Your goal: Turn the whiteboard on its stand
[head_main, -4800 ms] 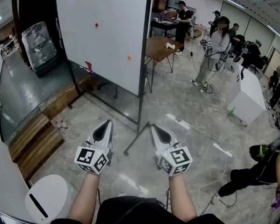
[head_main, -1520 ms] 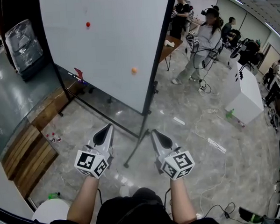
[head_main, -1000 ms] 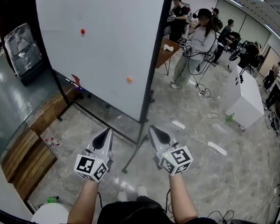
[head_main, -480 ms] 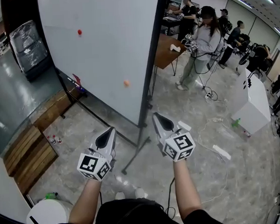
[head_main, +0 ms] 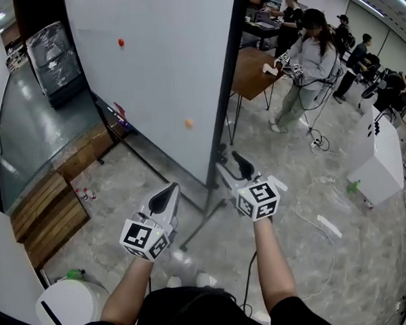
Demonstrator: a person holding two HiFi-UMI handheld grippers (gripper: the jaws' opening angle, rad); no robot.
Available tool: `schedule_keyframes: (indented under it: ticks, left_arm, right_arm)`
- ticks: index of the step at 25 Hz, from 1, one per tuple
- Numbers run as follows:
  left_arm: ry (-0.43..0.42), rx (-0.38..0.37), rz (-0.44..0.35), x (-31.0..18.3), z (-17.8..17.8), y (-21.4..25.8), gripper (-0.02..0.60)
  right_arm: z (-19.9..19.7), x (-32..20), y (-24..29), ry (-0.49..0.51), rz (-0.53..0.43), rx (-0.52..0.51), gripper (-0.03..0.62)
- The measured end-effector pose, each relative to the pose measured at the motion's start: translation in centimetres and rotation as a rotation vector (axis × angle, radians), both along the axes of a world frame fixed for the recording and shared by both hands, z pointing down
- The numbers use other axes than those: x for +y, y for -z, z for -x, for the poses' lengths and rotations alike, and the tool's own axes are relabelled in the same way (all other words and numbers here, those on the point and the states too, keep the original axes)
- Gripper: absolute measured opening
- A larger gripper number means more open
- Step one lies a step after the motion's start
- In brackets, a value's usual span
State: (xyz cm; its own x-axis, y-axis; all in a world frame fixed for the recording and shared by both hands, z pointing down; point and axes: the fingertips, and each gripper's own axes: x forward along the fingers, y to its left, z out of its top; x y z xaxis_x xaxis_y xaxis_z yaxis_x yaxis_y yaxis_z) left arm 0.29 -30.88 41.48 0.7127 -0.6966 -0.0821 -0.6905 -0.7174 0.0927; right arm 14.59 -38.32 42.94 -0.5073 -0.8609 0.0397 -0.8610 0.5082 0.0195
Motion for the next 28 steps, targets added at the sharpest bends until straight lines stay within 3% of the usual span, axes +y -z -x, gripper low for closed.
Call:
schedule_keyframes:
  ticks: [5, 19, 28]
  left_arm:
    - [0.021, -0.009, 0.006, -0.1, -0.2, -1.0, 0.002]
    - [0.104, -0.034, 0.021, -0.6, 1.9, -1.3, 0.003]
    - [0.131, -0.031, 0.02, 0.3, 2.1, -1.2, 0.003]
  right_arm:
    - [-0.1, -2.2, -1.8, 0.038, 0.019, 0.044, 0.291]
    - [2.3, -5.6, -2.1, 0.129, 0.017, 0.112, 0.295]
    - [2.3, -5.3, -2.3, 0.137, 0.004, 0.116, 0.216]
